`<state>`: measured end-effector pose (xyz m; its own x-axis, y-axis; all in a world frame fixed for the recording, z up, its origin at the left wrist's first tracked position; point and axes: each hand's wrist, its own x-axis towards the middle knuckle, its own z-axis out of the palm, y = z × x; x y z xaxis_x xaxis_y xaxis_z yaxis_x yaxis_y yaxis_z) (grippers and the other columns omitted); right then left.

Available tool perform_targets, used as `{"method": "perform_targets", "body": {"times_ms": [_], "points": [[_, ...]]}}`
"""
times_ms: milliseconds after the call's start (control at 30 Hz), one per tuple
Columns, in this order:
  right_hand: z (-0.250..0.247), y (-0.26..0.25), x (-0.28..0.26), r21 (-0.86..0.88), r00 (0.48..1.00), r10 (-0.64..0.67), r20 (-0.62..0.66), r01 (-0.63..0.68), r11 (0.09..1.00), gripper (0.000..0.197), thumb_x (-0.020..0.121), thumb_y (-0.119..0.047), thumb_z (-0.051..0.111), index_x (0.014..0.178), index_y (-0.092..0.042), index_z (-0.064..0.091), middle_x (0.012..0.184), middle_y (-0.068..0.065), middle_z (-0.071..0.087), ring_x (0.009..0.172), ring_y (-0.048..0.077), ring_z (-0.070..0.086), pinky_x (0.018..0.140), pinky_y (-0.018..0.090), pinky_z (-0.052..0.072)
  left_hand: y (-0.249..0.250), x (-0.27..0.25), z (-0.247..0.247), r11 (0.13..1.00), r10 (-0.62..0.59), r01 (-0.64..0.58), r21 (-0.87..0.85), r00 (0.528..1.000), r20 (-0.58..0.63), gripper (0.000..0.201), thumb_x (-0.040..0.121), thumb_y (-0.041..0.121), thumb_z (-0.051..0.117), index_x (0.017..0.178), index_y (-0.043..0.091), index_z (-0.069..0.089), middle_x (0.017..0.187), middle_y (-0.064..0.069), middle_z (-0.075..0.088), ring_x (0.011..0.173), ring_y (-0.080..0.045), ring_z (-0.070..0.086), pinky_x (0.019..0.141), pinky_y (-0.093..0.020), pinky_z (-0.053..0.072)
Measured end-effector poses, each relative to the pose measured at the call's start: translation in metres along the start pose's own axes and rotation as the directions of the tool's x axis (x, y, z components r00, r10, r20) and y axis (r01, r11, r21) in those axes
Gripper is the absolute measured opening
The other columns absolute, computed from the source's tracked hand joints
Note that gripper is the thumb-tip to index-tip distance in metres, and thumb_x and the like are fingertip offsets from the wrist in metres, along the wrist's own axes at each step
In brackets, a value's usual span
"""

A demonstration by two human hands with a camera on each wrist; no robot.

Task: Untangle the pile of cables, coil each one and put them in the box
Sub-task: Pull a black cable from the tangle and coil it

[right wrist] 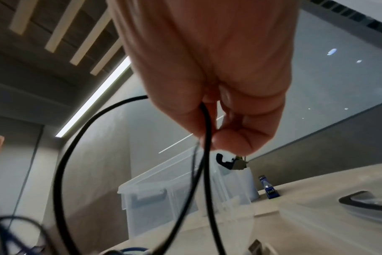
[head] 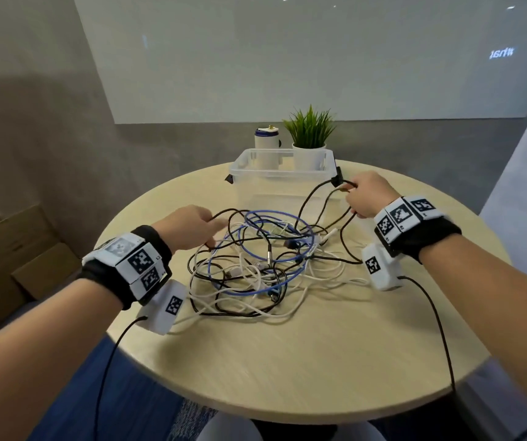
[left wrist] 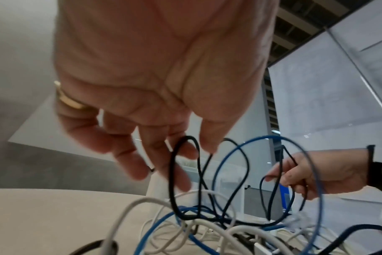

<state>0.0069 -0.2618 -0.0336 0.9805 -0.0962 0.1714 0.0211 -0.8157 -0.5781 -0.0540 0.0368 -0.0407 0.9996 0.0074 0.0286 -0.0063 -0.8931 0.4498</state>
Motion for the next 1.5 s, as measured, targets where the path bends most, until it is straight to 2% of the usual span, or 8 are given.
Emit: {"method": "perform_targets", "body": {"times_ms": [167, 300, 600, 733, 867, 1033, 1233, 1500], "points": [[0.003, -0.021, -0.01, -0.013, 0.94, -0.2, 0.275, 0.211, 0.977, 0.068, 0.08, -0.009, 0.067, 0.143, -0.015, 0.042, 0.136, 0.009, 0.048, 0.122, 0.023, 0.047, 0.102, 0.032, 0.041, 0.026, 0.004, 0.002, 0.911, 0.215, -0.268, -0.313, 0.957, -0.193, 0.022, 0.099, 0.013, 0.034, 0.089, 0.013, 0.054, 0.076, -0.001, 0.068, 0.064, -0.017, 0.053, 0.056, -0.021, 0.042], [0.003, -0.047, -0.021, 0.38, 0.925, -0.292, 0.245, 0.185, 0.906, 0.041, 0.096, -0.019, 0.045, 0.136, -0.01, 0.051, 0.146, 0.011, 0.042, 0.137, 0.025, 0.035, 0.112, 0.037, 0.026, 0.036, 0.0, 0.007, 0.706, 0.279, -0.356, -0.613, 0.934, -0.221, 0.025, 0.101, 0.007, 0.033, 0.09, 0.019, 0.053, 0.097, -0.001, 0.067, 0.076, -0.014, 0.062, 0.068, -0.023, 0.049], [0.025, -0.049, -0.024, 0.164, 0.868, -0.393, 0.304, 0.359, 0.919, 0.044, 0.079, -0.032, 0.076, 0.12, -0.023, 0.063, 0.081, -0.01, 0.061, 0.076, 0.004, 0.059, 0.081, 0.027, 0.049, 0.049, -0.012, 0.0, 0.268, 0.351, -0.593, -0.759, 0.794, -0.497, 0.019, 0.103, 0.01, 0.03, 0.095, 0.019, 0.044, 0.112, -0.009, 0.062, 0.101, -0.019, 0.065, 0.089, -0.036, 0.052], [0.032, -0.056, -0.031, 0.259, 0.894, -0.386, 0.228, 0.326, 0.909, 0.04, 0.082, -0.045, 0.07, 0.118, -0.036, 0.056, 0.071, -0.017, 0.057, 0.056, 0.0, 0.061, 0.057, 0.014, 0.046, 0.046, -0.016, 0.006, 0.412, 0.424, -0.518, -0.749, 0.837, -0.346, 0.023, 0.101, 0.003, 0.032, 0.088, 0.015, 0.045, 0.11, -0.012, 0.062, 0.104, -0.023, 0.063, 0.09, -0.036, 0.052], [0.029, -0.06, -0.031, 0.282, 0.889, -0.377, 0.26, 0.304, 0.91, 0.027, 0.094, -0.044, 0.052, 0.11, -0.025, 0.065, 0.106, 0.018, 0.064, 0.065, 0.019, 0.07, 0.047, 0.023, 0.048, 0.032, -0.017, 0.013, 0.61, 0.476, -0.442, -0.658, 0.868, -0.142, 0.023, 0.096, 0.001, 0.045, 0.081, 0.014, 0.055, 0.105, -0.016, 0.062, 0.101, -0.019, 0.056, 0.09, -0.034, 0.048], [0.015, -0.057, -0.025, 0.167, 0.881, -0.473, 0.027, 0.462, 0.871, 0.023, 0.096, -0.031, 0.052, 0.092, -0.018, 0.07, 0.096, 0.007, 0.068, 0.092, 0.016, 0.061, 0.078, 0.026, 0.043, 0.011, -0.014, 0.009, 0.806, 0.438, -0.423, -0.414, 0.897, -0.062, 0.02, 0.094, 0.007, 0.054, 0.092, 0.021, 0.068, 0.095, 0.005, 0.069, 0.079, 0.002, 0.058, 0.077, -0.011, 0.043], [0.0, -0.064, -0.029, 0.591, 0.874, -0.46, -0.158, 0.457, 0.665, 0.021, 0.099, -0.024, 0.048, 0.083, -0.02, 0.06, 0.065, 0.003, 0.06, 0.059, 0.009, 0.058, 0.058, 0.019, 0.046, 0.002, -0.008, 0.012, 0.885, 0.309, -0.288, -0.366, 0.951, -0.002, 0.025, 0.09, -0.002, 0.048, 0.101, 0.019, 0.055, 0.108, 0.002, 0.064, 0.08, -0.012, 0.055, 0.071, -0.023, 0.042], [-0.005, -0.07, -0.04, 0.627, 0.872, -0.488, 0.029, 0.364, 0.688, 0.023, 0.098, -0.018, 0.049, 0.085, -0.02, 0.068, 0.076, 0.004, 0.063, 0.071, 0.014, 0.057, 0.073, 0.036, 0.046, 0.004, 0.003, 0.014, 0.957, 0.207, -0.242, -0.162, 0.956, -0.206, 0.013, 0.092, 0.014, 0.056, 0.088, 0.019, 0.067, 0.075, 0.005, 0.063, 0.064, -0.012, 0.055, 0.048, -0.01, 0.04]]}}
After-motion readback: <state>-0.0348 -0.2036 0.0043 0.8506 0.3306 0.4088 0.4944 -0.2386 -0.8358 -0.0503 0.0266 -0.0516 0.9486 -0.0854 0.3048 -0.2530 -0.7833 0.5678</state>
